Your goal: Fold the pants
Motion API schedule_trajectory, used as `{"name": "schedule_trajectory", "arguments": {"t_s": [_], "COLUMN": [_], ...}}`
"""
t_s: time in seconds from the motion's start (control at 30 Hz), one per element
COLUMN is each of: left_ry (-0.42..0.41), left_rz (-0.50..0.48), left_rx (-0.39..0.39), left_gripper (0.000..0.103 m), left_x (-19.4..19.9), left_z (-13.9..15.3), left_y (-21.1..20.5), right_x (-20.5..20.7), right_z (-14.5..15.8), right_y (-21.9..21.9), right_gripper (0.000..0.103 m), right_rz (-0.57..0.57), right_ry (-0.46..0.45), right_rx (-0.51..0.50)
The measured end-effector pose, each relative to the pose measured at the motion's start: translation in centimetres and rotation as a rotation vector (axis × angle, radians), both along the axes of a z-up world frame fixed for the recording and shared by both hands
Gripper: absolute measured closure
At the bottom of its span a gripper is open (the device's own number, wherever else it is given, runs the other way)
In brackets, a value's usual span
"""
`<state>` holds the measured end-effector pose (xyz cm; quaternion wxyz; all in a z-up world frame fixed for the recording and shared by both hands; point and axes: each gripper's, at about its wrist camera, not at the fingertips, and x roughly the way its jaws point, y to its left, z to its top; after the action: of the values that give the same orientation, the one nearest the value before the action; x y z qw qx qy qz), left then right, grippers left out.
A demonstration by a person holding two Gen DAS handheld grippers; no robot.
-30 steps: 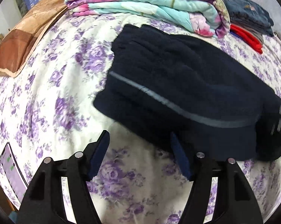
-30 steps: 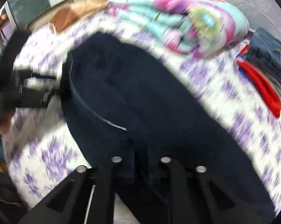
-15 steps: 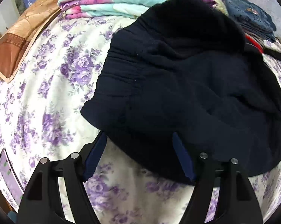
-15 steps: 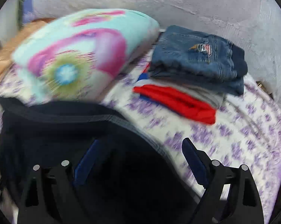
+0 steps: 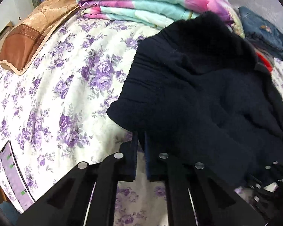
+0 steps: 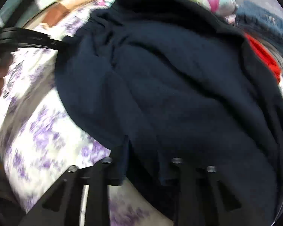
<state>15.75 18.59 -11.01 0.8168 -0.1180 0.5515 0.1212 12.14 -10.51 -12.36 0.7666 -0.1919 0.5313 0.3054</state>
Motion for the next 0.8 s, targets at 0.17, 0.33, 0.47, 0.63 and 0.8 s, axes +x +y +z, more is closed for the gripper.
{"name": "schedule_trajectory", "arguments": {"t_s": [0.17,0.33,0.47,0.63,0.8], "left_ry": [-0.090,-0.205,-0.226,-0.054,-0.078], "left_rz": [-0.037,-0.079,-0.086,0.005,-0.076], "left_rx": [0.004,-0.035,0.053,0.113,0.129], "left_gripper": [0.101,0.101,0.101,0.101,0.049], "left_x": [-1.3,-6.8,-11.7,-15.2,-15.0], "left_z": [3.1,8.3,9.9,6.0,4.4], "left_y": [-0.1,0.1,0.6,3.6,1.4], "right_x": [-0.9,-4.9,-8.6,-11.3,-11.5], "right_z": [4.9,12.0,11.5,4.2,5.5], "right_y": [-1.3,-3.9,-3.6,0.4,-2.7], "right_gripper": [0.094,0.095,0.091,0.048,0.028], "right_rz": [0.017,0.071,0.127,0.080,-0.034], "right_ry": [0.035,0.028,0.101,0.216,0.148], "right_rx": [0.086,0.186,0.209,0.171,0.239]}}
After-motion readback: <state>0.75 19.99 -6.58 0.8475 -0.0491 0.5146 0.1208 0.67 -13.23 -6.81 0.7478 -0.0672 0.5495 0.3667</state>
